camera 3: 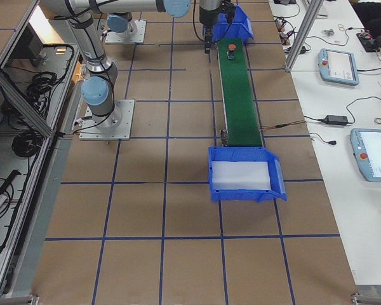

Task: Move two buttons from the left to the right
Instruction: 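Carry the yellow button onto the conveyor and release it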

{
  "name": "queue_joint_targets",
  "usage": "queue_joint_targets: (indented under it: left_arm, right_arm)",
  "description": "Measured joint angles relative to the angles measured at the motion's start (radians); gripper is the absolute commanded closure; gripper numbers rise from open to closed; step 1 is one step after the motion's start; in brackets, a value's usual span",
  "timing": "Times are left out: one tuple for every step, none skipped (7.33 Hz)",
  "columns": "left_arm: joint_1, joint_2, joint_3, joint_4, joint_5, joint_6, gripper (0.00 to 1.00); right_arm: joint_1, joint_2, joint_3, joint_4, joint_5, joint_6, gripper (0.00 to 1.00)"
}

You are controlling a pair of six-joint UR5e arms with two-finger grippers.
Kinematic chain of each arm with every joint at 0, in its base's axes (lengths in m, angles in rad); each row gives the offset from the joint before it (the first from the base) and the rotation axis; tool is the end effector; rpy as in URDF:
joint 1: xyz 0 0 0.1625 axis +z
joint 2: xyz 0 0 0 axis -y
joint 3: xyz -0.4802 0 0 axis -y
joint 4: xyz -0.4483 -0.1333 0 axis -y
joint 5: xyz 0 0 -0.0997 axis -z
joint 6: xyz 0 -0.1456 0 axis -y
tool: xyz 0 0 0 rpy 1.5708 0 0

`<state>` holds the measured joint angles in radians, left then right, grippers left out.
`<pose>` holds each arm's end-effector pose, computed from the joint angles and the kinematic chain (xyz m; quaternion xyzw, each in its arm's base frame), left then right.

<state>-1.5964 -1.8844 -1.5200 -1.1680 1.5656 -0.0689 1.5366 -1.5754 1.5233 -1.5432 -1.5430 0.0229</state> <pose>-0.1519 -0.6964 0.3726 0.0214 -0.9973 0.0697 0.0059 0.1185 -0.5531 0.5230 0.0284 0.9994 -0.0123 0.0138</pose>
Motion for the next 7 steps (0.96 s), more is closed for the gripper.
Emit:
queue_joint_targets:
  left_arm:
    - [-0.023, -0.022, 0.008, 0.009, 0.0, -0.02, 0.72]
    - [-0.041, -0.051, 0.027, 0.015, 0.001, -0.038, 0.72]
    - [-0.057, -0.086, 0.049, 0.018, 0.004, -0.058, 0.72]
    - [-0.069, -0.116, 0.065, 0.02, 0.007, -0.07, 0.73]
    - [-0.074, -0.137, 0.072, 0.024, 0.009, -0.074, 0.73]
    - [-0.077, -0.154, 0.074, 0.03, 0.01, -0.077, 0.73]
    - [-0.078, -0.169, 0.075, 0.042, 0.011, -0.077, 0.73]
  right_arm:
    - [0.0, 0.0, 0.0, 0.0, 0.0, 0.0, 0.0]
    - [0.0, 0.0, 0.0, 0.0, -0.001, 0.0, 0.0]
    - [0.0, 0.0, 0.0, 0.0, -0.001, 0.0, 0.0]
    - [0.0, 0.0, 0.0, 0.0, -0.002, -0.001, 0.0]
    - [0.0, 0.0, 0.0, 0.0, -0.002, -0.001, 0.0]
    - [0.0, 0.0, 0.0, 0.0, -0.002, -0.001, 0.0]
    - [0.0, 0.0, 0.0, 0.0, -0.002, -0.001, 0.0]
